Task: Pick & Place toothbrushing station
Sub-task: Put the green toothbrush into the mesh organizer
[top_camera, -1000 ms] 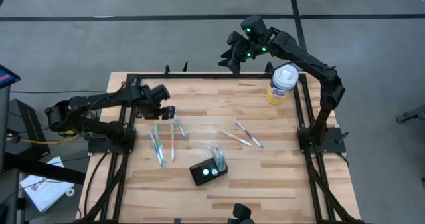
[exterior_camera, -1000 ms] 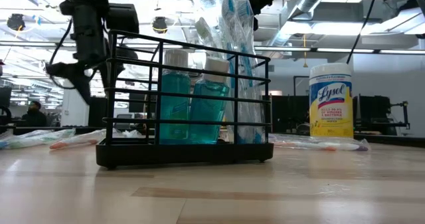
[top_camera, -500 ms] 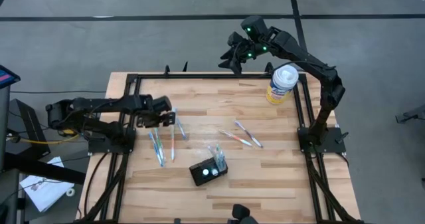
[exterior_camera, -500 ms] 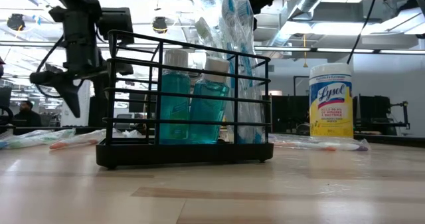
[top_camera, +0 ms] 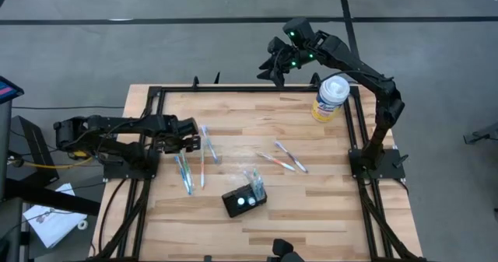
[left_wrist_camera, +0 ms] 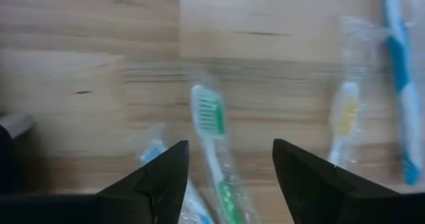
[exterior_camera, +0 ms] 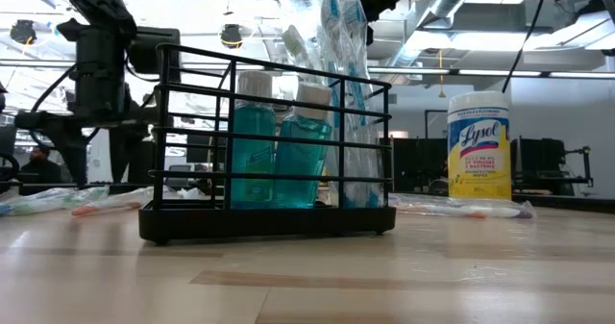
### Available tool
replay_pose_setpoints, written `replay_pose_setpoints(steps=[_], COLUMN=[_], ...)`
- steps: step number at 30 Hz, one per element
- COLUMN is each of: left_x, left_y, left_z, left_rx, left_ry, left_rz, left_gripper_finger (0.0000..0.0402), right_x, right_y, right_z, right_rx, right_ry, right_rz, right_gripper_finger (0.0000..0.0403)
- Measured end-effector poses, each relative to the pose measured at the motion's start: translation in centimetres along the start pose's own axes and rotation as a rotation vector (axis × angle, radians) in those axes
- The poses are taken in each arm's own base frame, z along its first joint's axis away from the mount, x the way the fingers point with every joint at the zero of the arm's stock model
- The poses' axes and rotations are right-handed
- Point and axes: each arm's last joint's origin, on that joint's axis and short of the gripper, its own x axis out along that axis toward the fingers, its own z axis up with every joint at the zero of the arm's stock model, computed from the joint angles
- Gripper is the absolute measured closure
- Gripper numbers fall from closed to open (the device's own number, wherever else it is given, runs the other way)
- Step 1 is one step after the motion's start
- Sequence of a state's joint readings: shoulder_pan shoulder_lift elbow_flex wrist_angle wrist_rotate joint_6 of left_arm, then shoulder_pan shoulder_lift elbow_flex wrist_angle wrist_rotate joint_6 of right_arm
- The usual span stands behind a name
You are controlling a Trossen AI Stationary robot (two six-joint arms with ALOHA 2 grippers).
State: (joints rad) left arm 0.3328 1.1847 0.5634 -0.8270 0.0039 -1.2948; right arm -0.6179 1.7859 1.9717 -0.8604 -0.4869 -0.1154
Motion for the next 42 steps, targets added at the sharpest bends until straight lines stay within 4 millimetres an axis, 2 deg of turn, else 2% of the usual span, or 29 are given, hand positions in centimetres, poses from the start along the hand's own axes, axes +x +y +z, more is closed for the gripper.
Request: replay_pose_setpoints(steps=[6, 10, 14, 19, 26, 32, 36, 42], left_x=[0.9, 1.7, 2.3, 2.3, 2.1, 0.5, -0.9, -5.9], left_y=[0.8, 0.9, 0.7, 0.5, -0.3, -1.4, -1.5, -3.3], left_z=[-0.1, 0.0, 0.1, 0.1, 0.4, 1.4, 2.0, 2.9], left_rx=[-0.004, -0.019, -0.027, -0.021, 0.018, -0.022, -0.03, 0.115], left_ry=[-0.019, -0.054, -0.071, -0.076, -0.127, -0.246, -0.315, -0.588], left_rz=[0.034, -0.008, -0.067, -0.087, -0.172, -0.33, -0.385, -0.68], left_gripper_finger=[0.0188, 0.0195, 0.0251, 0.0376, 0.0393, 0.0394, 0.0394, 0.0394], right_x=[0.0, 0.0, 0.0, 0.0, 0.0, 0.0, 0.0, 0.0], right_y=[0.1, 0.1, 0.1, 0.1, 0.1, 0.1, 0.1, 0.1], right_z=[0.0, 0.0, 0.0, 0.0, 0.0, 0.0, 0.0, 0.0], right_rx=[0.0, 0.002, 0.004, 0.004, 0.02, 0.02, 0.02, 0.004], right_ry=[-0.001, 0.001, 0.002, 0.002, 0.002, 0.002, 0.002, 0.002], right_rz=[0.014, 0.014, 0.014, 0.014, 0.014, 0.014, 0.014, 0.014], right_gripper_finger=[0.0194, 0.0194, 0.0194, 0.0194, 0.0194, 0.0194, 0.0194, 0.0194])
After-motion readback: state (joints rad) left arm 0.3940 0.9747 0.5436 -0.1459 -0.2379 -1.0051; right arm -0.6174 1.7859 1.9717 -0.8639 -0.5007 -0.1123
